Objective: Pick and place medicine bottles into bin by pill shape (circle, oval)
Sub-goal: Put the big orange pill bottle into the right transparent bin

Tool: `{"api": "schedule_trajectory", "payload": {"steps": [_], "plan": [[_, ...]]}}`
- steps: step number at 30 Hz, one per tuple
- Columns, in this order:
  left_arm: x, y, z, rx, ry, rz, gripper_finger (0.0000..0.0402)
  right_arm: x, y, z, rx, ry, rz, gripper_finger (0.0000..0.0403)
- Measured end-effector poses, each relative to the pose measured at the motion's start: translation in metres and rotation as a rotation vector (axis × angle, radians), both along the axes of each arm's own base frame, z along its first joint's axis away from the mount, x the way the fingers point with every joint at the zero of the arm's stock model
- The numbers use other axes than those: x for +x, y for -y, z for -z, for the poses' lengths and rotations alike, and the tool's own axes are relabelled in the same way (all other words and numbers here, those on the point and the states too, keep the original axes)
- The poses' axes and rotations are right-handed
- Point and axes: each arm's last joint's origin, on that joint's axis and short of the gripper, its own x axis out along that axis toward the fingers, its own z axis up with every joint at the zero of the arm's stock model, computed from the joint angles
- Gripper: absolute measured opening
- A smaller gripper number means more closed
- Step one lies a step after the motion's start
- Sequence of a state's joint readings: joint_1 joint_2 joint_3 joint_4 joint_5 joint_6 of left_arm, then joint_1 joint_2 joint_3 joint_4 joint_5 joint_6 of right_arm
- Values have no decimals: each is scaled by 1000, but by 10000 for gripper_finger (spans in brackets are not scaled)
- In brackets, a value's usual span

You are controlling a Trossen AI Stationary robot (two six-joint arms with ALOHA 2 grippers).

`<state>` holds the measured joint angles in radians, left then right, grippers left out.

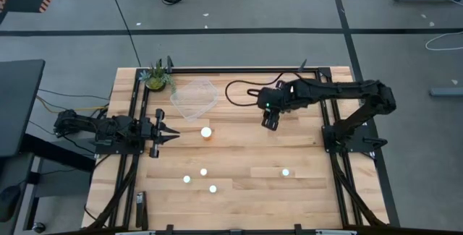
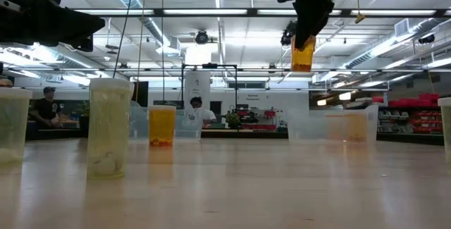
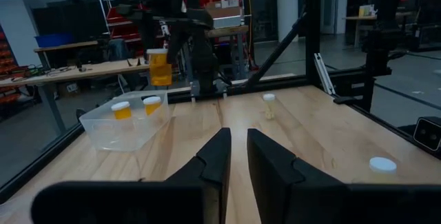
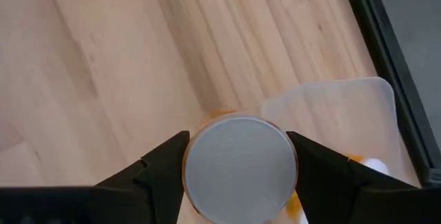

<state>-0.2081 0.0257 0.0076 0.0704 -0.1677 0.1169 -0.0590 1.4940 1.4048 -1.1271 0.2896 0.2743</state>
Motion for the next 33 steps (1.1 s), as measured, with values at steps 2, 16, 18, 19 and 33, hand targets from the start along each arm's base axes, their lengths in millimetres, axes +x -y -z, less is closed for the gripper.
{"api": "schedule_trajectory", "payload": {"steps": [2,16,18,19,33], "plan": [[0,0,0,0,0,0,54,0,5,0,3,-8,-13,237],[0,0,0,0,0,0,57,-13,59,1,-5,-60,60,237],[0,0,0,0,0,0,54,-16,68,1,-1,-63,81,237],[0,0,0,0,0,0,52,-18,73,1,7,-60,93,237],[0,0,0,0,0,0,61,-32,119,46,19,-27,168,237]]}}
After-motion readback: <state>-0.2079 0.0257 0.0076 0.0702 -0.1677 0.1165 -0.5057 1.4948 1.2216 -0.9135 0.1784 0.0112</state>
